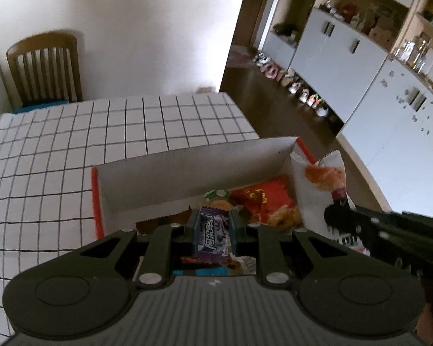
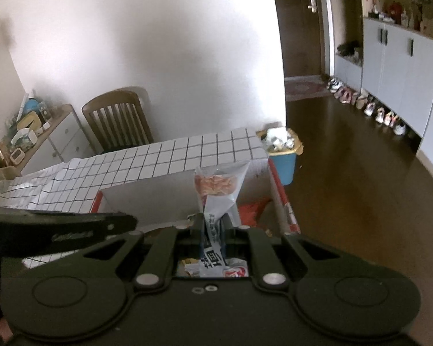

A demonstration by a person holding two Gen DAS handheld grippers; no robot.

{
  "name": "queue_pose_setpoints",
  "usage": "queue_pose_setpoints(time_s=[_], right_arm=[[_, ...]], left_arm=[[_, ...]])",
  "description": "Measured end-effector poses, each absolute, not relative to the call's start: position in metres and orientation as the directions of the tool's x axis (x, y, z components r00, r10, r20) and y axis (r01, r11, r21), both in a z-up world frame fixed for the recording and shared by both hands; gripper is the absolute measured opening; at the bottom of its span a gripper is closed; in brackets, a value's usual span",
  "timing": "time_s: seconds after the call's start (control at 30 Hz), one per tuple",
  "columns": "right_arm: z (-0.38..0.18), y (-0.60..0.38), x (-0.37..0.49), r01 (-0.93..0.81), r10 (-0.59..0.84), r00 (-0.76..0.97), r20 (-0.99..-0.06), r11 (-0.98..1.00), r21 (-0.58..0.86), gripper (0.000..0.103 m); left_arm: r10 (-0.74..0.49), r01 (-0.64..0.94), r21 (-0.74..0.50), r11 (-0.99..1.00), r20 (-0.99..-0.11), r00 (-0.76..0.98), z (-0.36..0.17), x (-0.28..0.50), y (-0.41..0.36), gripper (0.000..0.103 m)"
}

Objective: Organize snacks
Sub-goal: 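Carry the purple candy and white wrapped snack over the red box and lower them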

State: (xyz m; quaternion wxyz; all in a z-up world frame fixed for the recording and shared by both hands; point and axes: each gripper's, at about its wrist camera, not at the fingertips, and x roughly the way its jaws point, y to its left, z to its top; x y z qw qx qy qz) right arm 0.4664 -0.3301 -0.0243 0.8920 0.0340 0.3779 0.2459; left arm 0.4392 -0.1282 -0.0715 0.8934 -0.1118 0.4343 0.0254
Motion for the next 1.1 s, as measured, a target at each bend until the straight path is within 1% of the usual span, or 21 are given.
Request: queue_pose_setpoints(time_s=[0.2,0.33,0.47,0.83,1.1], right_arm=[[-0.042,-0.319,0.479,-0.423,0.463,0.550,-0.695,0.872,0.245,0.010],[-0.052,-0.316,0.491,-0.412,0.475,0.513,-0.715,0.867,0.281,0.010],[-0.062,-0.309,0.498,-0.415,0.465,0.492,-0.736,0.869,0.271,0.010],[-0.072,-0.304,0.505,-0.426,0.478,0.459,-0.749,0.858,0.287,0.010],[-0.073,-0.302,0.508,-0.421,0.472,0.456,-0.754,0.861,0.284,0.010]], left_arm=[[-0.034,-0.148,-0.149,0.978,-0.808,0.588,-0.092,0.463,-0.130,0.020],[-0.039,-0.157,-0.156,0.975,-0.820,0.571,-0.102,0.473,-0.128,0.020],[-0.041,-0.162,-0.154,0.975,-0.835,0.549,-0.112,0.483,-0.128,0.020],[-0.063,-0.139,-0.150,0.979,-0.868,0.493,-0.139,0.498,-0.137,0.020],[-0.078,-0.153,-0.164,0.974,-0.886,0.457,-0.153,0.497,-0.133,0.020]])
